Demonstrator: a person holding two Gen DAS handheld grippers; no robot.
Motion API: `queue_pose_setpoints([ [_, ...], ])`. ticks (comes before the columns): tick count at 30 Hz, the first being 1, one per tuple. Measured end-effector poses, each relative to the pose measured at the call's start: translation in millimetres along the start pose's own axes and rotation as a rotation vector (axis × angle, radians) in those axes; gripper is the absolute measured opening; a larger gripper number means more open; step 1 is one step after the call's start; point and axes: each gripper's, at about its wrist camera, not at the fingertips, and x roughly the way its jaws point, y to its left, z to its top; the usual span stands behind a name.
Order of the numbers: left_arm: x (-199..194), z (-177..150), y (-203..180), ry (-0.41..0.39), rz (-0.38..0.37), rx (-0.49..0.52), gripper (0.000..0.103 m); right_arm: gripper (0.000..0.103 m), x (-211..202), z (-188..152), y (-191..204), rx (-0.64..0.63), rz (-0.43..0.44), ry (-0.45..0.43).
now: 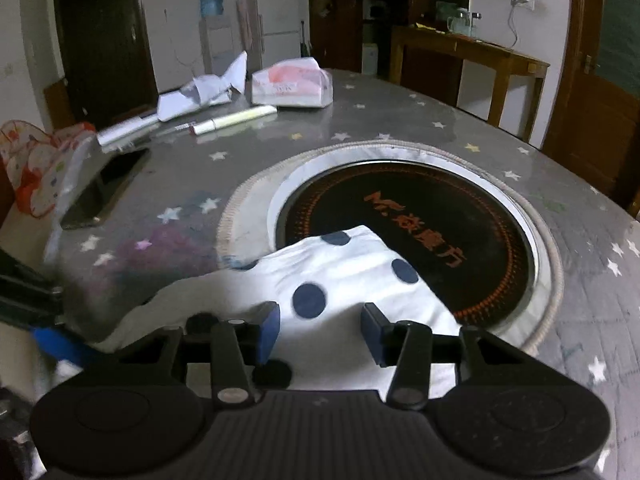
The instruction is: Fold clothes
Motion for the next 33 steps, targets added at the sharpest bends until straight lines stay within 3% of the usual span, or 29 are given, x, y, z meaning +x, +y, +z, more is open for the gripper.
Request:
queue_pose_setpoints([
  [7, -3.9, -1.9, -2.0, -0.003, -0.001, -0.003, 0.05, 0.052, 13.1, 5.4, -12.8, 0.038, -0.031, -0.011],
  [20, -5.7, -2.7, -5.7, -0.007, 0.028, 0.013, 0.051, 0.051, -14.5, -31.7, -69.2, 0.185, -0.174, 0.016],
  [33, -19.4, -4.9, -9.0, -0.044, 0.123, 0.022, 0.053, 0.046, -42.3, -56.6, -61.3, 0.173, -0.246, 0.026],
])
